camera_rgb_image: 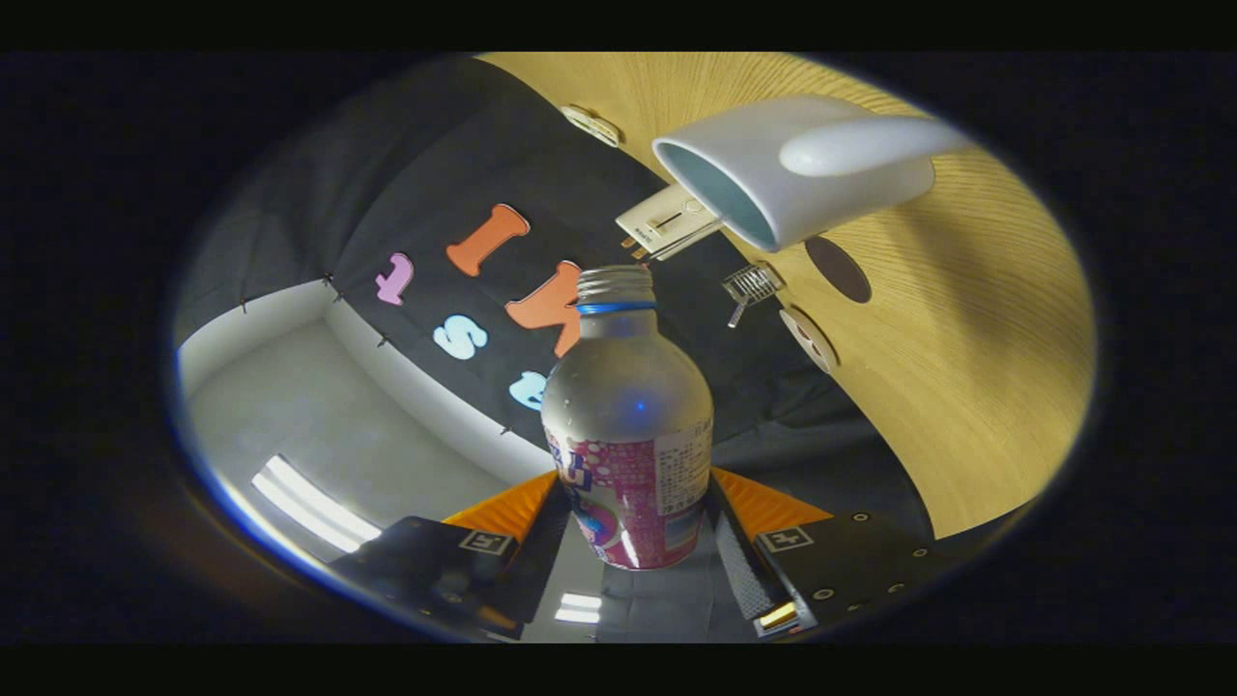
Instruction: Take the bottle from table, then pour the juice into the cup, finally place the bottle on the coaster
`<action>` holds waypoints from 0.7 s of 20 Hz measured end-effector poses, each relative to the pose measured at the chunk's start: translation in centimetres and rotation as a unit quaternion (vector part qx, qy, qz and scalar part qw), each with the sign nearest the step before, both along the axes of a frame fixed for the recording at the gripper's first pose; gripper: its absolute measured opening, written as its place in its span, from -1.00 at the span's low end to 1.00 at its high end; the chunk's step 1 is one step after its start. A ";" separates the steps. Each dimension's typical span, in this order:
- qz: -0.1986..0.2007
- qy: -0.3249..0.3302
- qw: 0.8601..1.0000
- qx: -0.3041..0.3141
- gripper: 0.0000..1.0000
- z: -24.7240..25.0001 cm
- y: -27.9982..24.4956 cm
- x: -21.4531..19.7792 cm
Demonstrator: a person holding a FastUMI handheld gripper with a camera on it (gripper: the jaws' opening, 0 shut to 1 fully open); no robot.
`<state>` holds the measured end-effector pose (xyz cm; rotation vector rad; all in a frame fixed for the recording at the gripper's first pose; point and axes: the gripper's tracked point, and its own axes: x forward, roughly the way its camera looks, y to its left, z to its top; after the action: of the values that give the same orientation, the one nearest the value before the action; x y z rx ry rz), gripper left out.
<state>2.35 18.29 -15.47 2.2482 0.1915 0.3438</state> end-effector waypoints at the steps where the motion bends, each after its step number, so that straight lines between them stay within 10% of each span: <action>1: 0.000 0.000 1.000 0.000 0.53 0.0 0.1 -0.1; 14: -0.007 -0.003 1.000 0.023 0.53 0.0 -1.0 0.0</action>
<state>2.32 17.34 -15.51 2.2920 0.1658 0.3493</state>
